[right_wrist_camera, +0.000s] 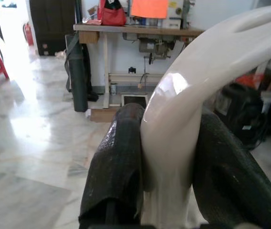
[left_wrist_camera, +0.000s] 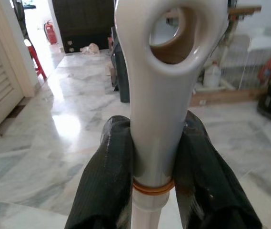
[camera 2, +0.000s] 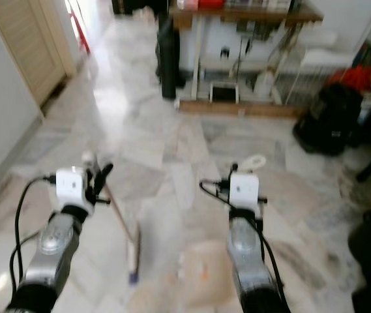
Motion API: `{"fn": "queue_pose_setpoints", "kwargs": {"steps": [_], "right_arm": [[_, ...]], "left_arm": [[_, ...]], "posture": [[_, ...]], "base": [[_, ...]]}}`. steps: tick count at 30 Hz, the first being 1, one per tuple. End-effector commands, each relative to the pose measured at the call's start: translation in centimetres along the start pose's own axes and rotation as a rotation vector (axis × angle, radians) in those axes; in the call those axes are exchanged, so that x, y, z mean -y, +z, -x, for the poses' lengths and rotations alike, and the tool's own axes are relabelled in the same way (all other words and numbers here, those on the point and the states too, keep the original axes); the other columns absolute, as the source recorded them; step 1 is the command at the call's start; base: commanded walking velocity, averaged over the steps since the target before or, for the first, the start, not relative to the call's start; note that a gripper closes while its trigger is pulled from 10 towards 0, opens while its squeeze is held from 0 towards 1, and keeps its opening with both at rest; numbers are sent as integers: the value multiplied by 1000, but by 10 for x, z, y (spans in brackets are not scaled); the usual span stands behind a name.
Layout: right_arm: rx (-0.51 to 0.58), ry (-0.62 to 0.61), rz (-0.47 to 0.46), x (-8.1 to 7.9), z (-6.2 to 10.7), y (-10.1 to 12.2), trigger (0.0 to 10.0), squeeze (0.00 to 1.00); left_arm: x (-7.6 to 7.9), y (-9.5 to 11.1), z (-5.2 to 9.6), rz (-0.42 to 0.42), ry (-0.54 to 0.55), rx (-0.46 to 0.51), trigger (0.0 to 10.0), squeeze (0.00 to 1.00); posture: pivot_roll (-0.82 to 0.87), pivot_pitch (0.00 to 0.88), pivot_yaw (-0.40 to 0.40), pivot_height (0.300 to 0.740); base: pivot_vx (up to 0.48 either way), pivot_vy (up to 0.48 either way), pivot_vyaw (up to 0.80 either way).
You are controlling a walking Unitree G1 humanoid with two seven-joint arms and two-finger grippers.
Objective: Sweep floor
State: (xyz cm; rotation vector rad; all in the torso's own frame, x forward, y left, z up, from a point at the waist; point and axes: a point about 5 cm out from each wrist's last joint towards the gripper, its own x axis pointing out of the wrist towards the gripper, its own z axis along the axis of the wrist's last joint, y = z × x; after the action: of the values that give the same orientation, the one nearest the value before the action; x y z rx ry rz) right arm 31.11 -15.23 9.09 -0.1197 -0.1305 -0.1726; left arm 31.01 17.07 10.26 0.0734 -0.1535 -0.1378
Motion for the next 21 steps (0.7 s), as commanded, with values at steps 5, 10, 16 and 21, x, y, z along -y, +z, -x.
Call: {"fn": "queue_pose_setpoints", "kwargs": {"steps": [5,10,16,21], "right_arm": [[24,-9,-2,5,-1,4,10000,0],[34,1,-2,3,-1,5,10000,0],[23,-2,-11,3,-1,4,10000,0],[22,4,-11,1,-1,4,10000,0]], "left_arm": [[6,12,-6,-2,-22,53,10000,0],[6,13,-6,-5,-28,56,10000,0],[7,14,-6,-6,-31,59,10000,0],[7,15,-7,-7,-33,62,10000,0]], "posture": [[102,46,13,740],[102,46,14,740],[104,41,15,740],[105,36,15,740]], "base": [[0,408,-800],[0,395,-480],[0,394,-101],[0,379,-761]]}}
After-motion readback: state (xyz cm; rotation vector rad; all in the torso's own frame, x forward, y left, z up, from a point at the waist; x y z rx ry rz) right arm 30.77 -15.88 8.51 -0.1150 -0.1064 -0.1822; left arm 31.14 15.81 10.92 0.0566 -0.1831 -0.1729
